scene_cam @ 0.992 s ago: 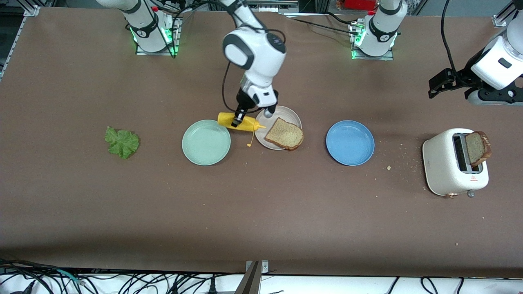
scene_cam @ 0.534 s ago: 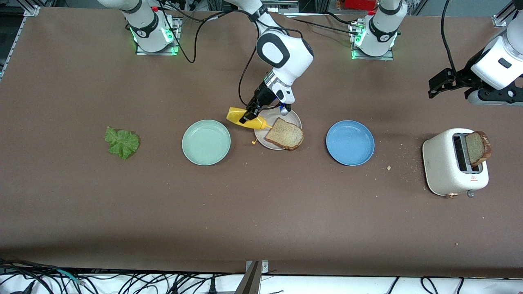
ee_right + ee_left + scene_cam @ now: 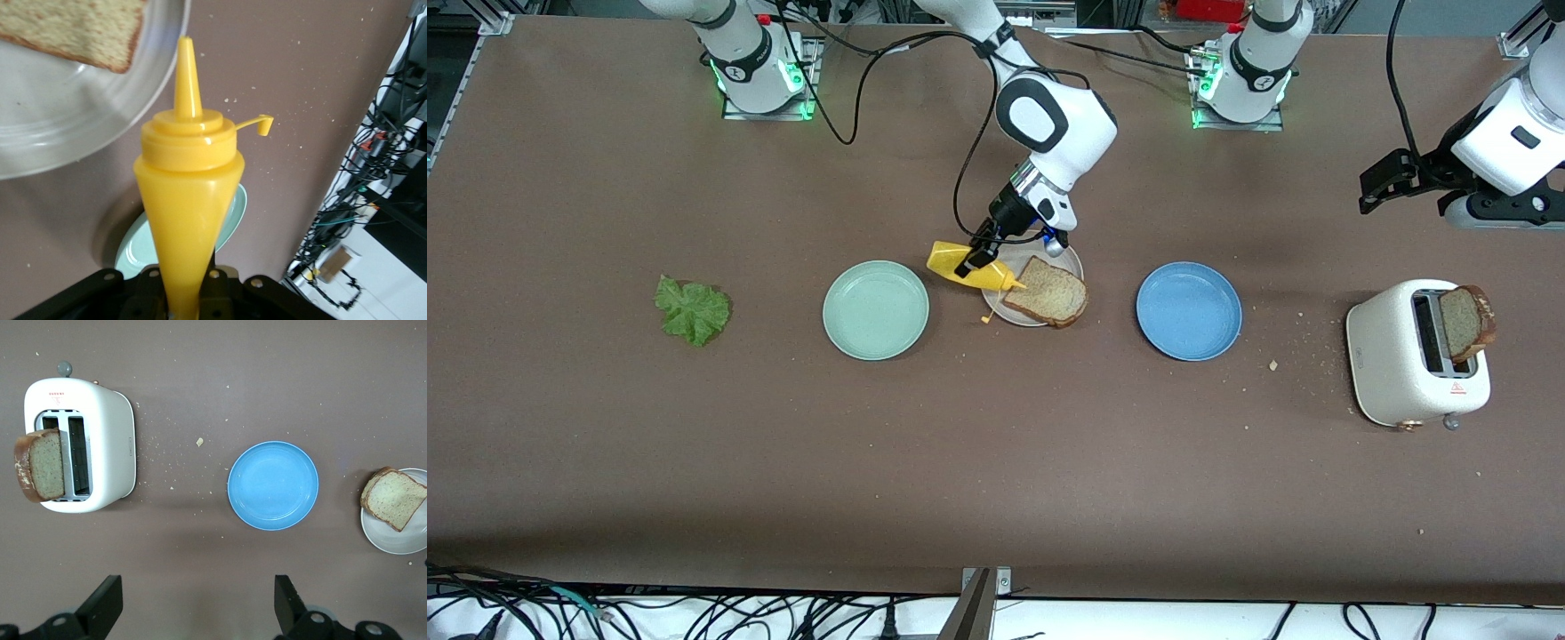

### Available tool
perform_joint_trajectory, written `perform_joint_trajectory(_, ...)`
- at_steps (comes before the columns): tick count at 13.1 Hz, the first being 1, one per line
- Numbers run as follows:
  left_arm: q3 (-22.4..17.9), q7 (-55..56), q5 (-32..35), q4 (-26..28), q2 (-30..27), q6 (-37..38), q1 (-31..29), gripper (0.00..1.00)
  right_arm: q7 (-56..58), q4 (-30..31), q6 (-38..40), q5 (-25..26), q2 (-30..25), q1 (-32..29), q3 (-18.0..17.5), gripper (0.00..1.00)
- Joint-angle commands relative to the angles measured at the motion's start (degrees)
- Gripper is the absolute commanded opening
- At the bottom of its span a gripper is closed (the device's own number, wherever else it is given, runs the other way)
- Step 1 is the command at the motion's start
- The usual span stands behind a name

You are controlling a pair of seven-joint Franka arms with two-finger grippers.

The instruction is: Make sandwich in beige plate with both arms

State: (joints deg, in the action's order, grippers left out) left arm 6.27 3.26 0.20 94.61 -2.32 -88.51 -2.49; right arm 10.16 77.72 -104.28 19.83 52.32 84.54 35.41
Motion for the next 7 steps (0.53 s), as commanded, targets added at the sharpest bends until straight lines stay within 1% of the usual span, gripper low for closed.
perform_joint_trajectory(1,0.4,-0.1,-0.2,0.3,-0.5,0.4,-0.5,1.0,8.6,0.0,1.6,-5.8,-6.3,-3.1,2.3,0.0)
perform_joint_trajectory(4,0.4,-0.1,-0.1,0.3,-0.5,0.4,-0.5,1.0,20.3,0.9,1.5,-14.9,-12.4,-7.2,6.6,0.0)
perform_joint_trajectory(7,0.5,0.2,-0.2,0.3,-0.5,0.4,-0.5,1.0,33.7,1.9,1.3,-26.0,-17.2,-12.2,11.2,0.0)
